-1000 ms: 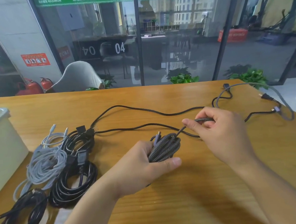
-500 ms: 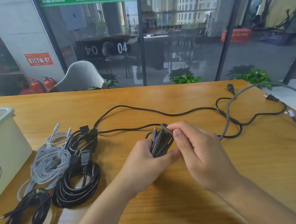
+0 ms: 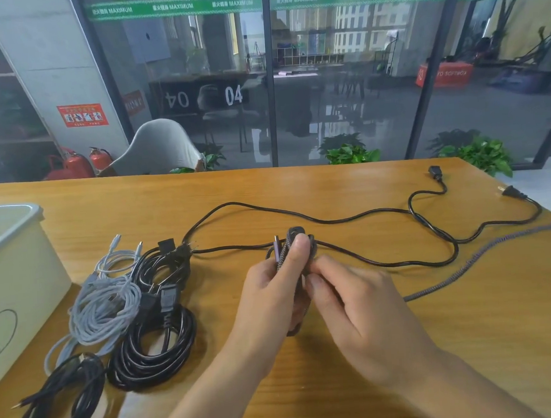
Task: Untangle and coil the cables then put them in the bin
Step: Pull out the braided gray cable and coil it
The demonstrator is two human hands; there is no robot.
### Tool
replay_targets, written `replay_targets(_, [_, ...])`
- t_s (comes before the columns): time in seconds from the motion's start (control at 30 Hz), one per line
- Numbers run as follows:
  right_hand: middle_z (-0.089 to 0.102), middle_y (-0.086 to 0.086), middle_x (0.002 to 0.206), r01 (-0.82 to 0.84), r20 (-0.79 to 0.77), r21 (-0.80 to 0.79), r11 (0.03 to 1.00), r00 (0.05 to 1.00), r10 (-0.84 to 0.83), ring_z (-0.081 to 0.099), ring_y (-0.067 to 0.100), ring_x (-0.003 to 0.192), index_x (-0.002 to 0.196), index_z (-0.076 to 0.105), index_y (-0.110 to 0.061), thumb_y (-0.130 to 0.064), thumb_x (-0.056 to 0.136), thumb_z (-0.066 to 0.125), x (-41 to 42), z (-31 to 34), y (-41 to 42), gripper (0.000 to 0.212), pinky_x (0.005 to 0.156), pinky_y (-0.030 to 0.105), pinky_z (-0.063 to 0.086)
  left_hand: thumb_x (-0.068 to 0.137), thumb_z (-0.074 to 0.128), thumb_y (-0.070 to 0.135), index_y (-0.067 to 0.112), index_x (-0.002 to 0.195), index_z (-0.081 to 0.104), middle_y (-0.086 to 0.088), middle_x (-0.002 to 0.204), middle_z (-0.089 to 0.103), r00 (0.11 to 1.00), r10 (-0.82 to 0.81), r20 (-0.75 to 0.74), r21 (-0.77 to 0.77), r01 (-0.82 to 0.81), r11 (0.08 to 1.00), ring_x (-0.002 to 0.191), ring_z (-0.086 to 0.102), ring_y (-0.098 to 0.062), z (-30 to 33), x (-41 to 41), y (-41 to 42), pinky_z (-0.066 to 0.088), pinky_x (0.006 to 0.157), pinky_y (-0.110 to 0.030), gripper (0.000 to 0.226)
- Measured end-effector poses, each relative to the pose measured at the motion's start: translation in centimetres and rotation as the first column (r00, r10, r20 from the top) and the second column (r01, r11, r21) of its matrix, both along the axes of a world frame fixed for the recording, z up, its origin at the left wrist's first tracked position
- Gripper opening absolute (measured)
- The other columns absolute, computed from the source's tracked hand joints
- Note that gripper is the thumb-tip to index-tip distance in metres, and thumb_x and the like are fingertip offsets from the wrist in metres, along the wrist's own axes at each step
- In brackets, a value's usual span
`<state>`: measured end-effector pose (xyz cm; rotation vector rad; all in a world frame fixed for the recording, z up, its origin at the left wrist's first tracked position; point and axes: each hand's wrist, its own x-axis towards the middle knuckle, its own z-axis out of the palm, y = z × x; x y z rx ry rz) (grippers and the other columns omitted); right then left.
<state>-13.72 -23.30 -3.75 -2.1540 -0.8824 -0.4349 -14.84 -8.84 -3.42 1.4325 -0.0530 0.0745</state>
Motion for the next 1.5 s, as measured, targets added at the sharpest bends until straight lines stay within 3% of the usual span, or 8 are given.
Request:
replay_targets(0.13, [0.060,-0.021,0.071,-0.092,-0.168,-0.005,0.996,0.982,0.090,0.056,0.006,0.063,0.090,0.055,-0.029,-0.028,0.111,0.041,-0.5,0.2,0.3,0.026,0.057,0.014,0.035,0.099,0.058,0.048,-0.007,0.073,0.037,-0.006,0.057,0.028,0.995,0.095,-0.024,-0.030,-0.096,0.995,0.051,0.021,-0.020,0.1,0.2,0.2,0.020,0.045,-0.028,0.063])
replay_targets(0.37, [0.055,-0.004,0.065,-0.200,-0.517,-0.010,0.980,0.840,0.166,0.043,0.007,0.056,0.083,0.054,-0.017,-0.029,0.113,0.036,-1.0,0.5,0.7,0.036,0.058,0.021,0.033,0.102,0.055,0.044,0.009,0.077,0.049,-0.006,0.059,0.039,0.973,0.222,-0.057,-0.051,-0.225,0.973,0.043,0.033,-0.018,0.0,0.8,1.2,0.031,0.039,-0.024,0.043])
replay_targets(0.57, [0.049,-0.011,0.061,-0.345,-0.719,0.019,0.938,0.647,0.253,0.041,0.013,0.062,0.095,0.061,-0.020,-0.038,0.114,0.033,-1.2,-0.4,1.5,0.038,0.062,0.027,0.037,0.102,0.052,0.046,0.010,0.081,0.050,-0.005,0.056,0.034,0.978,0.202,-0.047,-0.153,-0.207,0.966,0.049,0.024,-0.018,0.3,0.8,1.8,0.017,0.048,-0.030,0.041])
replay_targets(0.73, [0.047,-0.007,0.064,-0.478,-0.828,0.029,0.878,0.481,0.289,0.041,0.007,0.058,0.100,0.060,-0.017,-0.043,0.113,0.029,-1.3,-0.2,1.6,0.043,0.057,0.015,0.038,0.087,0.056,0.057,0.011,0.085,0.051,-0.005,0.059,0.036,0.992,0.117,-0.041,-0.180,-0.123,0.976,0.048,0.027,-0.019,0.3,0.7,1.6,0.024,0.047,-0.027,0.047])
replay_targets(1.07, [0.054,-0.013,0.065,-0.465,-0.678,-0.213,0.859,0.704,0.212,0.052,0.002,0.065,0.089,0.061,-0.028,-0.053,0.110,0.032,-1.4,-0.6,1.9,0.043,0.069,0.020,0.041,0.091,0.053,0.058,0.018,0.070,0.054,-0.007,0.060,0.044,0.998,-0.054,-0.014,-0.236,0.049,0.970,0.049,0.039,-0.022,0.8,0.3,1.4,0.032,0.052,-0.031,0.046])
replay_targets(1.23, [0.053,-0.011,0.066,-0.482,-0.579,-0.364,0.797,0.787,0.212,0.050,0.006,0.065,0.077,0.056,-0.024,-0.058,0.109,0.030,-0.4,-0.8,1.2,0.053,0.069,0.020,0.039,0.097,0.053,0.057,0.016,0.074,0.051,-0.001,0.053,0.031,0.984,-0.177,-0.017,-0.201,0.170,0.965,0.039,0.023,-0.015,1.1,0.0,1.7,0.018,0.050,-0.034,0.047])
replay_targets(1.37, [0.058,0.006,0.074,-0.549,-0.642,-0.340,0.764,0.729,0.238,0.052,0.020,0.066,0.078,0.057,-0.023,-0.063,0.106,0.034,1.3,-1.0,0.3,0.055,0.070,0.037,0.047,0.095,0.051,0.055,0.016,0.072,0.047,0.001,0.051,0.028,0.982,-0.187,-0.014,-0.160,0.182,0.970,0.039,0.019,-0.014,1.3,-0.2,1.8,0.014,0.051,-0.037,0.045])
replay_targets(1.5, [0.038,-0.013,0.061,-0.589,-0.858,-0.106,0.801,0.461,0.226,0.033,0.007,0.054,0.079,0.055,-0.021,-0.053,0.106,0.044,3.2,-0.6,-1.9,0.043,0.051,0.019,0.030,0.096,0.049,0.056,0.017,0.072,0.047,0.003,0.049,0.028,0.973,-0.230,0.004,-0.176,0.227,0.958,0.038,0.018,-0.014,1.6,-0.6,2.1,0.012,0.052,-0.039,0.046])
